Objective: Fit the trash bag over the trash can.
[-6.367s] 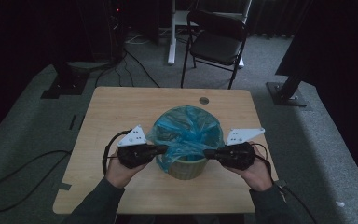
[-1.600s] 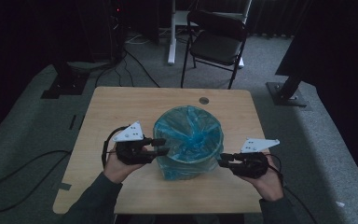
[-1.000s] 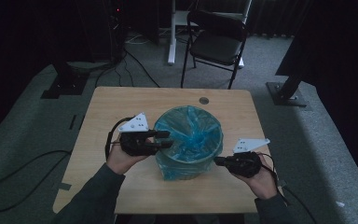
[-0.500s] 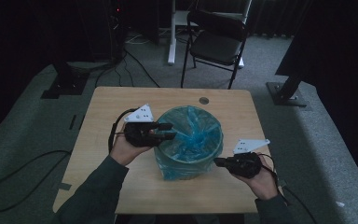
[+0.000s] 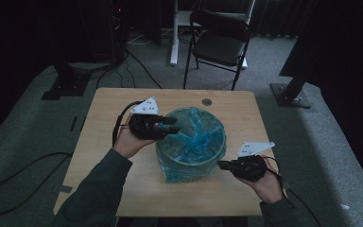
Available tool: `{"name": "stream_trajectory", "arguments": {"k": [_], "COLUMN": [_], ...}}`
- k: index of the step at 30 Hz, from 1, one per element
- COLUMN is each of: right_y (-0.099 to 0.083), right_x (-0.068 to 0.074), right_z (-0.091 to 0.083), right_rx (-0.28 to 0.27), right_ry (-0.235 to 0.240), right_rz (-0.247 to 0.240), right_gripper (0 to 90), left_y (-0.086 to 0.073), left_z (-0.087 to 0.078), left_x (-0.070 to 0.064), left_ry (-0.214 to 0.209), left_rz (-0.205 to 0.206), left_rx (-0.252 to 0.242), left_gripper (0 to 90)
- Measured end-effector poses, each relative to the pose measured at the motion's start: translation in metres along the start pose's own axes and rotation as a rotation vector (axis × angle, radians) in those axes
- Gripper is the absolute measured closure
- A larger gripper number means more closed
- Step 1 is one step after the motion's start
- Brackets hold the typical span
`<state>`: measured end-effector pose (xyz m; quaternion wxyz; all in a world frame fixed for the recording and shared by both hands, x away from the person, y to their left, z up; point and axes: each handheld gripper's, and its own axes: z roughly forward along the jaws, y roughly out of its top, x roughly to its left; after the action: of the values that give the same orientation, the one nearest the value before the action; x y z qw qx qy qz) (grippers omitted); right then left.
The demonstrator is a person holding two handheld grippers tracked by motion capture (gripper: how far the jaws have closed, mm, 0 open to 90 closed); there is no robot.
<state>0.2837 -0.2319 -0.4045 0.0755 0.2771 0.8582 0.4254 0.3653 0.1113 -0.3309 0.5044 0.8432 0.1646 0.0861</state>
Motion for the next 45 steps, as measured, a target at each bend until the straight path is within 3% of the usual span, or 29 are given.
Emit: {"name": "stream_trajectory", "arguments": {"k": [18,34,45], "right_y": [-0.001,-0.002,-0.002], "right_x": [0.0,-0.001,-0.001], "right_z": [0.001,0.0,-0.001], "right_rx": [0.005,0.006,0.006], "right_ry": [0.006,0.009,0.01], "right_rz": [-0.003,-0.002,-0.003], "right_gripper": [90.0,90.0,90.0], "left_y": [0.014,0.024,0.027], "left_z": [0.016,0.032,0.046], "left_x": [0.001,-0.003,-0.007], "left_ry": [-0.041,-0.071,-0.085], "left_rz": [0.077,0.113,0.122], "left_rx": [0.081,0.15,0.165], "left_gripper": [61.6,62.0,61.9]}}
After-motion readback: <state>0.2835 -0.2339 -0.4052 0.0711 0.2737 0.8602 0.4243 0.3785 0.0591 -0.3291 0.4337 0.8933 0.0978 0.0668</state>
